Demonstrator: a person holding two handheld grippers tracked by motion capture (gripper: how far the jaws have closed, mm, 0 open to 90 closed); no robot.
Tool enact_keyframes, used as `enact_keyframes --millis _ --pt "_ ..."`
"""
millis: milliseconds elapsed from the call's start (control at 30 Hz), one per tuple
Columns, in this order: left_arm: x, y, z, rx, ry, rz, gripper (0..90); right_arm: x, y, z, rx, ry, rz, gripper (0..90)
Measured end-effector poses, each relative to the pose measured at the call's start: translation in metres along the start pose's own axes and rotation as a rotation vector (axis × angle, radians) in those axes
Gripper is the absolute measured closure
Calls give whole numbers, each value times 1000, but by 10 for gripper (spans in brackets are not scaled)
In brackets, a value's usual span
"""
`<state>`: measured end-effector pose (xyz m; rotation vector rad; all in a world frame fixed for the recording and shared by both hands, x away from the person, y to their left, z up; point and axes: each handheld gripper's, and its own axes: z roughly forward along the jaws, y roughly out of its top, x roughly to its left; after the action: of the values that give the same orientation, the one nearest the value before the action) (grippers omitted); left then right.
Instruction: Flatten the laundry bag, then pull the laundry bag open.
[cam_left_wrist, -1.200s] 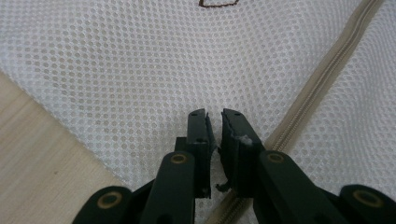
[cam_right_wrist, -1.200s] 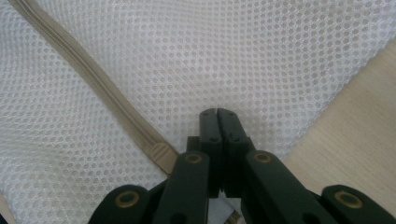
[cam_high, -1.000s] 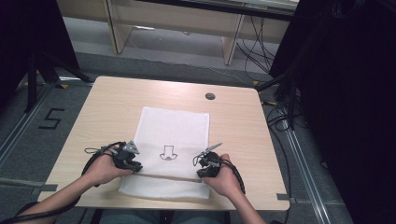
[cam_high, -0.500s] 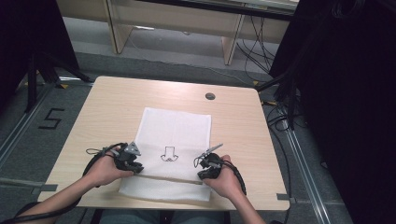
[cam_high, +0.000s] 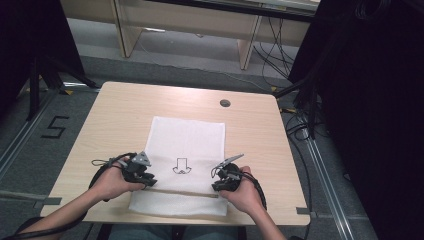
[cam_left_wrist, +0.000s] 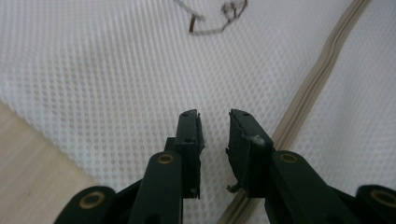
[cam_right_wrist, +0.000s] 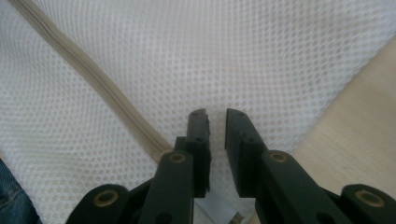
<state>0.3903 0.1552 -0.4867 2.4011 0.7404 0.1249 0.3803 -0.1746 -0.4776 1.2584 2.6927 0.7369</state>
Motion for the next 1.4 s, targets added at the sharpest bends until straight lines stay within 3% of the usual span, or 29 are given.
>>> enact_keyframes --millis 33,100,233,333,367,400,467,533,600,667,800,867,933,1033,1067,1100,1133,1233,1300,1400 --pt "-1 2 -1 -71 0 -10 720 0 0 -3 -21 -8 3 781" --pt "-3 3 1 -143 2 -24 674 -2 -1 -10 -61 -23 -16 757" --pt "-3 4 3 -214 5 13 579 -7 -5 -17 -95 -28 16 704" --pt "-2 4 4 -215 19 17 536 -13 -7 -19 -116 -22 39 684" --pt "-3 3 4 -224 17 -2 529 -15 -8 -19 -114 -25 29 679" --pt "-1 3 3 -214 16 11 522 -16 -8 -19 -120 -24 29 676" --pt "1 2 4 -233 11 -11 511 -18 -7 -19 -124 -31 36 668" --pt "1 1 4 -232 3 -38 496 -18 -6 -21 -115 -24 85 647" --pt "0 2 3 -232 -2 -44 488 -19 -6 -20 -99 -26 66 630" --pt "-1 3 4 -241 -7 -58 465 -19 -8 -20 -109 -39 38 669" --pt "-3 5 7 -228 -14 -44 460 -17 -8 -24 -60 -62 11 794" --pt "-4 6 7 -235 -12 -24 463 -16 -9 -27 -31 -44 32 856" --pt "-7 5 7 -238 -25 -36 489 -16 -9 -27 -29 -44 35 893" --pt "-8 4 5 -233 -33 -21 522 -13 -8 -29 6 -35 49 900" --pt "-10 3 5 -237 -39 -34 529 -12 -8 -29 8 -31 38 900" --pt "-9 3 5 -230 -40 -20 533 -12 -7 -29 5 -29 24 900" --pt "-11 2 5 -230 -49 -29 537 -9 -7 -29 25 -33 50 900" --pt "-13 4 7 -227 -51 -16 546 -7 -7 -26 32 -11 34 900" --pt "-14 5 7 -225 -47 -7 547 -5 -8 -24 66 -6 62 900" --pt "-17 9 10 -233 -58 -5 559 -5 -10 -20 83 18 33 900"
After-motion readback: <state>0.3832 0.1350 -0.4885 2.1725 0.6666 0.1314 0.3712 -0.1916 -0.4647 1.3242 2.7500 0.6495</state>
